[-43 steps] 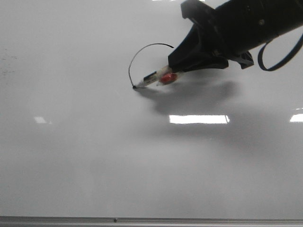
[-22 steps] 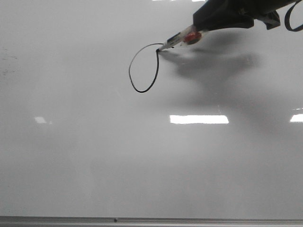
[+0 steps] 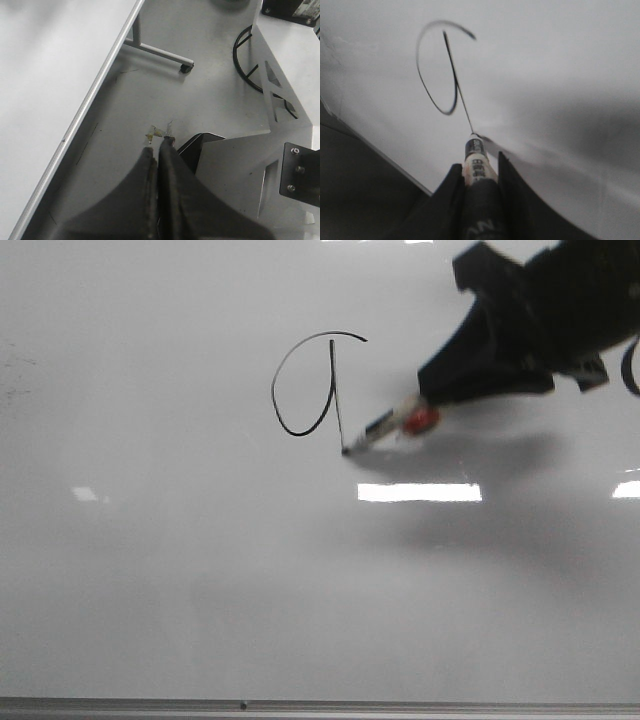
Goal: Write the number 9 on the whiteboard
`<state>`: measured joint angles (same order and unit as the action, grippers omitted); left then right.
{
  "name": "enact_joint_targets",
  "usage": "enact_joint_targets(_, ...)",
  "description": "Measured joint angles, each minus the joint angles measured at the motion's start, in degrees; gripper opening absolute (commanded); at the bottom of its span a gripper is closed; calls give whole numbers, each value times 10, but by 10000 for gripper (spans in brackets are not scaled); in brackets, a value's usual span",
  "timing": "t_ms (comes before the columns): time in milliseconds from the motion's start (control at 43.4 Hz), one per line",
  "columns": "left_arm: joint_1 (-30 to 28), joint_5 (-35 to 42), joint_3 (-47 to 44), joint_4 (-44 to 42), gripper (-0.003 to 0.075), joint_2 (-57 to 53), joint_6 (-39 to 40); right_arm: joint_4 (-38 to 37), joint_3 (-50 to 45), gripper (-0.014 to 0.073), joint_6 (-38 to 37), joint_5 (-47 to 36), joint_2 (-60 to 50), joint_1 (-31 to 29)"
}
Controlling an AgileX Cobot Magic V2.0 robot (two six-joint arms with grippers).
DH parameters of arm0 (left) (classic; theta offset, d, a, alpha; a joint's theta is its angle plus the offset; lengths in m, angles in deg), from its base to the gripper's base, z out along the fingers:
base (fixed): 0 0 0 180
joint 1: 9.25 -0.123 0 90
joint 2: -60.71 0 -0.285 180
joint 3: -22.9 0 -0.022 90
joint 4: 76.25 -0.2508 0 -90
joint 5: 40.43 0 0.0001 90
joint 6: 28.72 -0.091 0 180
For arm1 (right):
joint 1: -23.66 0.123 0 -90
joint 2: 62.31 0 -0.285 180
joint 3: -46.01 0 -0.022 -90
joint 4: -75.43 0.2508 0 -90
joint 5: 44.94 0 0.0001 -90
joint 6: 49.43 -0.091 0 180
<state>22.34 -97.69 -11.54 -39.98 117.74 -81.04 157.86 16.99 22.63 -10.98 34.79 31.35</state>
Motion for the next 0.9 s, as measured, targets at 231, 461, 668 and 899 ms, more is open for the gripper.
enact_joint_targets(231, 0, 1, 0, 2, -19, 0, 0, -14, -46, -60, 0, -7, 53, 29)
enact_joint_targets(461, 0, 1, 0, 6, -19, 0, 0, -4, -41, -60, 24, 107, -43, 32)
enact_joint_targets(668, 0, 16, 0, 37, 52, 0, -1, -115, -6, -60, 29, 193, -122, 39)
enact_joint_targets(899, 0, 14, 32, 44, 539, 12, -8, -169, 36, -60, 28, 297, -136, 112)
